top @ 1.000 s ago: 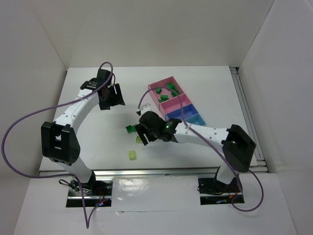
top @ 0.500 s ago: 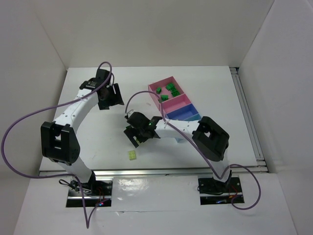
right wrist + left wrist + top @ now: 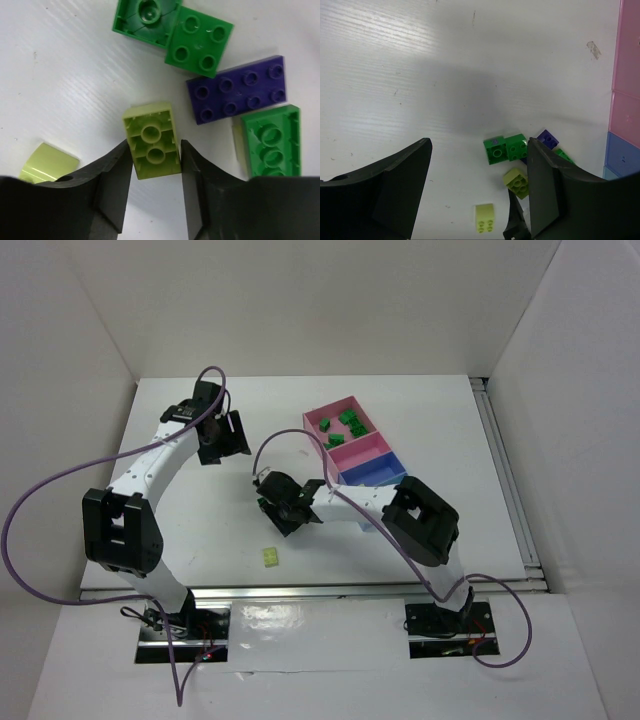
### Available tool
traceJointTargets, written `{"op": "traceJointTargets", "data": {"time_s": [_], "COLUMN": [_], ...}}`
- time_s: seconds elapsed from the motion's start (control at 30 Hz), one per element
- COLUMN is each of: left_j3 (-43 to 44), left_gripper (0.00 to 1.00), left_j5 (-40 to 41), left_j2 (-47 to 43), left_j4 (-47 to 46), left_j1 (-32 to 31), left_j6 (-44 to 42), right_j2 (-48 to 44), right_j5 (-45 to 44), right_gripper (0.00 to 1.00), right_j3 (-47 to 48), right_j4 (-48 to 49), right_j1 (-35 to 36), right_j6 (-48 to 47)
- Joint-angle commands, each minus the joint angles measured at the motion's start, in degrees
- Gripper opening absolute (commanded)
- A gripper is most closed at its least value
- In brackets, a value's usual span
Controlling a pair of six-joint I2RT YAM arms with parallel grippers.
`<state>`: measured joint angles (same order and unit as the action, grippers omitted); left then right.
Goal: Sort the legos into containers by color
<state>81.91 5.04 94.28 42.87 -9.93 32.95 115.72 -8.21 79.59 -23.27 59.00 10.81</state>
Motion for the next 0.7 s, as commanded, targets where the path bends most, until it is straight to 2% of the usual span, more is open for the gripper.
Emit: {"op": "traceJointTargets", "data": {"time_s": [0.0, 0.1, 0.23, 0.4, 0.57, 0.67], "left_j3": [-0.61, -0.61, -0.61, -0.61, -0.61, -0.61], "left_gripper": [0.81, 0.79, 0.79, 0.79, 0.79, 0.79], "left_j5": [-0.03, -1.25, -1.79, -2.40, -2.93, -2.93], "left_j2": [-1.03, -1.03, -0.51, 0.02, 0.03, 0.03], "left_j4": [0.11, -0.42, -0.94, -0.95, -0.95, -0.95], "left_j1": [0.35, 0.35, 0.35, 0.35, 0.35, 0.35], "left_j6": [-1.13, -1.13, -1.13, -1.13, -1.13, -1.13], "right_j2": [-6.72, -13.93, -20.87, -27.73, -29.06, -28.53], "right_j5": [-4.62, -9.89, -16.73, -17.98, -14.30, -13.68], "right_gripper": [0.45, 0.43, 0.42, 0.42, 0.43, 0.44], "right_j3": [-1.26, -4.00, -6.72, -12.78, -15.69, -16.30], "right_j4": [1.37, 2.09, -2.30, -4.32, -4.33, -3.72], "right_j1": [0.41, 0.41, -3.53, -12.14, -21.45, -23.49], "right_j6": [0.27, 1.84, 6.14, 11.33, 13.63, 12.58]}}
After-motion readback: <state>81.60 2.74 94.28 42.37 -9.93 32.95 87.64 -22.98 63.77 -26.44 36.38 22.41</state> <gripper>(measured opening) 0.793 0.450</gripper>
